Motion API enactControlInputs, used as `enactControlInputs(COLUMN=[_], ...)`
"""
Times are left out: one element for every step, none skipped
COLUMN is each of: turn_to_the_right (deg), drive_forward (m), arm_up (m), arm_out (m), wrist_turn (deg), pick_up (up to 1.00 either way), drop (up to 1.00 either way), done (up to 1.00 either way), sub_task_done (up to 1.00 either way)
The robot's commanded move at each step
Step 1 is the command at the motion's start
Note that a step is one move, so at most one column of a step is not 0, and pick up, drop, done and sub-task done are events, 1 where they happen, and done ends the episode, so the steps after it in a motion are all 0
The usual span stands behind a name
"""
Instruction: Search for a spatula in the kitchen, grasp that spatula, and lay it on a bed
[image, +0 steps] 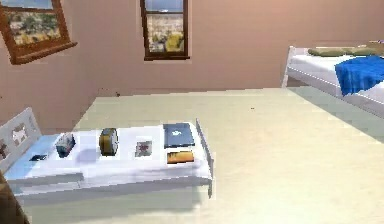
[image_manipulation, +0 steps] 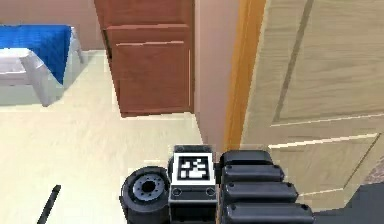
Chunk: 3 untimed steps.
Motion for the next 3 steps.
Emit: enactControlInputs(turn_to_the_right=[-9.0,0.0,45.0], drive_forward=[0.00,0.05,0.00], arm_up=[0.00,0.00,0.00], arm_out=[0.00,0.00,0.00], wrist_turn=[0.0,0.0,0.0], pick_up=[0.00,0.00,0.00], drop=[0.00,0.00,0.00], done=[0.00,0.00,0.00], sub_task_done=[0.00,0.00,0.00])
